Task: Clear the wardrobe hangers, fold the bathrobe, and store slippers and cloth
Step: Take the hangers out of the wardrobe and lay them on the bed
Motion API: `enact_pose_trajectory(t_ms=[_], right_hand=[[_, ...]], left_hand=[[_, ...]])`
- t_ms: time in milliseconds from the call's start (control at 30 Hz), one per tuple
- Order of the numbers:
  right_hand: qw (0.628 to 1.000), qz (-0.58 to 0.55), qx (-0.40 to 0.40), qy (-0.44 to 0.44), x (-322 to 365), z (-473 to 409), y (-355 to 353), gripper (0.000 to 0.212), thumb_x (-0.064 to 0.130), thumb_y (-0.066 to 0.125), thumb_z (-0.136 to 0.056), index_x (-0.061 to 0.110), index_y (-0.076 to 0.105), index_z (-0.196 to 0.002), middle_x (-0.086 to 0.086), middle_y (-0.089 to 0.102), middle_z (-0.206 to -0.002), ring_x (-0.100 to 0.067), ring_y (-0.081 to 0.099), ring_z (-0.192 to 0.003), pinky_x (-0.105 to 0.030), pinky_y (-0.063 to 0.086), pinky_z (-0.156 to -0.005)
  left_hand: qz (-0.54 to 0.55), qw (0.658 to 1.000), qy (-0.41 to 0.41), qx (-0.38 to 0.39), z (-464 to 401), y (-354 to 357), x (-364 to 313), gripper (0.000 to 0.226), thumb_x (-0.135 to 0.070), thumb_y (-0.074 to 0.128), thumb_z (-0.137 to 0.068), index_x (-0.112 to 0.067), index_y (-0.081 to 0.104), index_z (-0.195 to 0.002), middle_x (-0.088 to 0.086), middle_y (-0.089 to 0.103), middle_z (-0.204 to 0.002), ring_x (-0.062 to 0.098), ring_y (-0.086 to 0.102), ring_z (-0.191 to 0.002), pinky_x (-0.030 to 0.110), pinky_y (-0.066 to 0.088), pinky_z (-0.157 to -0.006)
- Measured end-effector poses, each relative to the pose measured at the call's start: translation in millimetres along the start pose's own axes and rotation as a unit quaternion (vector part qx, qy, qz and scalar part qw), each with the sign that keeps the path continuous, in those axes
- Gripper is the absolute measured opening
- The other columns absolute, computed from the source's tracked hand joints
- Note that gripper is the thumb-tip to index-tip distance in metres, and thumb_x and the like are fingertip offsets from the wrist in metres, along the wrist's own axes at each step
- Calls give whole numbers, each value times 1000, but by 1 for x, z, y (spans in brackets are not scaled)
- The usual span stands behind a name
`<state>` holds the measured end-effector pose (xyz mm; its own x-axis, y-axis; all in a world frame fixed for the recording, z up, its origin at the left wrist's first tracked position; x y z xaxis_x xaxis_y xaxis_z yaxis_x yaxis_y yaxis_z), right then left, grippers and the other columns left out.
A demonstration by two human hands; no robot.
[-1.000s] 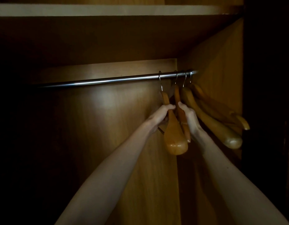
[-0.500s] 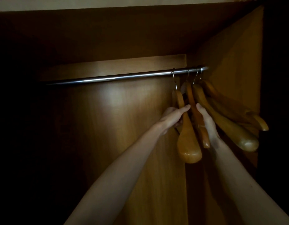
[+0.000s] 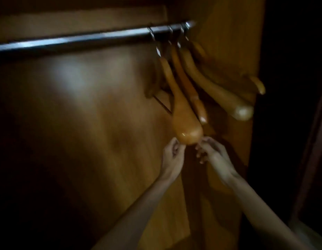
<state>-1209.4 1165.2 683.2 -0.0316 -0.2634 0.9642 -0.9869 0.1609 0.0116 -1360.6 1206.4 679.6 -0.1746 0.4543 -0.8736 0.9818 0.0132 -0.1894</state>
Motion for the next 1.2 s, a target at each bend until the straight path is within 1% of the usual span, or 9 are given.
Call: enact_pose_trajectory(t_ms=[100,200,267,367,600,700,800,1000,1200], right_hand=[[996,79,4,52,-61,34,-20,11,29,55,-101,25,66,-102,3,68,-96,-14,66,-84,-29,53,-73],[985,129,-19,112,-122,77,-52,10,22,57,-99,24,66,-103,-1,69,-95,-18,68,-85,-33,56,-75],[974,145,-58,162,-164,120,-74,9,21,59,-98,25,66,-98,0,70,-88,-16,68,-78,-34,57,-72],[948,148,-139,246,-216,196,-104,5,27,61,-96,26,66,-96,1,72,-84,-19,69,-74,-36,58,-69],[830,121,-355,413,-302,424,-143,22,37,64,-93,19,70,-82,2,69,-69,-12,64,-59,-37,56,-64],[753,89,-446,475,-312,536,-134,21,34,64,-94,18,70,-82,4,69,-70,-6,59,-52,-22,48,-55],[685,65,-505,522,-311,643,-109,15,30,64,-93,18,70,-84,8,65,-66,-2,57,-54,-25,50,-63],[529,-30,-635,562,-290,838,-25,18,26,61,-91,15,74,-90,-3,73,-82,-19,67,-76,-37,57,-76],[396,-136,-716,558,-274,991,60,19,20,57,-93,9,71,-93,-7,74,-84,-15,65,-62,-28,55,-59]], left_hand=[[4,993,-54,101,40,47,59,26,-40,56,-93,-20,61,-77,-11,53,-63,8,47,-58,31,38,-58],[-2,971,-100,219,88,102,120,31,-29,59,-96,-10,59,-72,-7,47,-54,9,40,-47,28,32,-50],[-15,941,-139,308,129,135,156,36,-22,58,-101,6,58,-78,-7,45,-50,6,38,-42,22,31,-47],[-36,880,-190,435,199,177,190,44,-32,61,-100,7,58,-79,-1,51,-54,8,42,-41,21,32,-44],[-87,702,-203,677,393,259,220,33,-21,57,-101,-10,62,-69,8,57,-56,10,45,-37,23,36,-41],[-139,607,-190,760,487,274,223,27,-28,63,-96,-9,68,-77,1,61,-55,12,53,-41,23,41,-43],[-184,506,-154,829,584,280,212,27,-29,64,-95,-10,69,-77,3,63,-58,13,55,-42,23,43,-45],[-275,306,3,911,767,258,174,26,-26,58,-99,-10,66,-81,5,65,-67,11,58,-43,19,45,-41],[-292,167,137,932,914,238,108,25,-23,54,-103,-7,68,-89,6,67,-72,16,62,-55,19,48,-44]])
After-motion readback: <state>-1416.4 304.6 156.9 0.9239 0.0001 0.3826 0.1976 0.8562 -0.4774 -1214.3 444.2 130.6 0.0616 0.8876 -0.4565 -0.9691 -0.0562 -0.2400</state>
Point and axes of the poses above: each hand's wrist, its own z-axis away from the middle knuckle, its own y-axis out of the palm, x = y × z, the point moved 9 cm from there along -z, towards the middle knuckle
